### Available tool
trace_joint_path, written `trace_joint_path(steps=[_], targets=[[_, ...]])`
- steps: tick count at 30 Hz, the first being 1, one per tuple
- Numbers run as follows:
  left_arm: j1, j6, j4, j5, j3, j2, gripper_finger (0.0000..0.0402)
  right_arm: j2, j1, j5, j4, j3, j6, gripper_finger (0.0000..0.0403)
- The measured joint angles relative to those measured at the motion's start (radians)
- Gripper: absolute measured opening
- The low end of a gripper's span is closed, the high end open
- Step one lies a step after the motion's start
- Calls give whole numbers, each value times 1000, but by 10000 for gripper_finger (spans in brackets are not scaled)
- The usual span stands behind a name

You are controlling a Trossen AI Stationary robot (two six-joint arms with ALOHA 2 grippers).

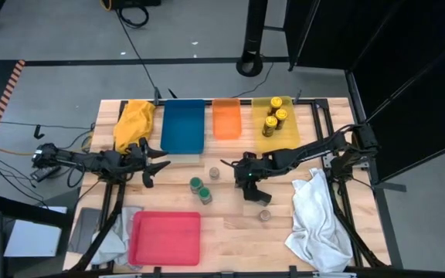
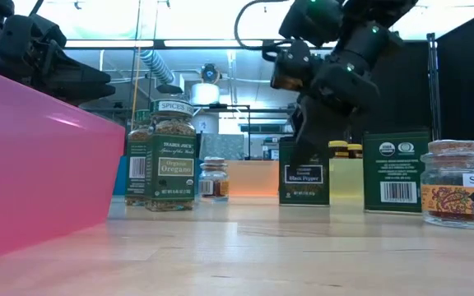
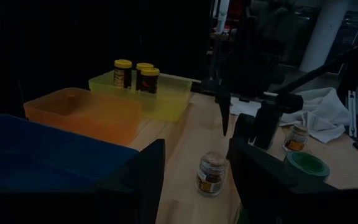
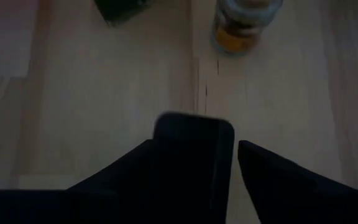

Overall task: Sort spices by type
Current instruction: Put the top black seasoning can into the blue bin

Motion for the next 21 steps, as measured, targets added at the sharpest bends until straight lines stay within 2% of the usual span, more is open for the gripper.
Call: trace_joint_path(steps=[8,14,21], targets=[[0,0,1,0,0,0,184,0,0,2,-42,63,-47,137],[0,0,1,0,0,0,184,0,-6,4,-50,63,-53,137],[0,0,2,0,0,0,184,-8,-12,88,-9,63,-110,150]])
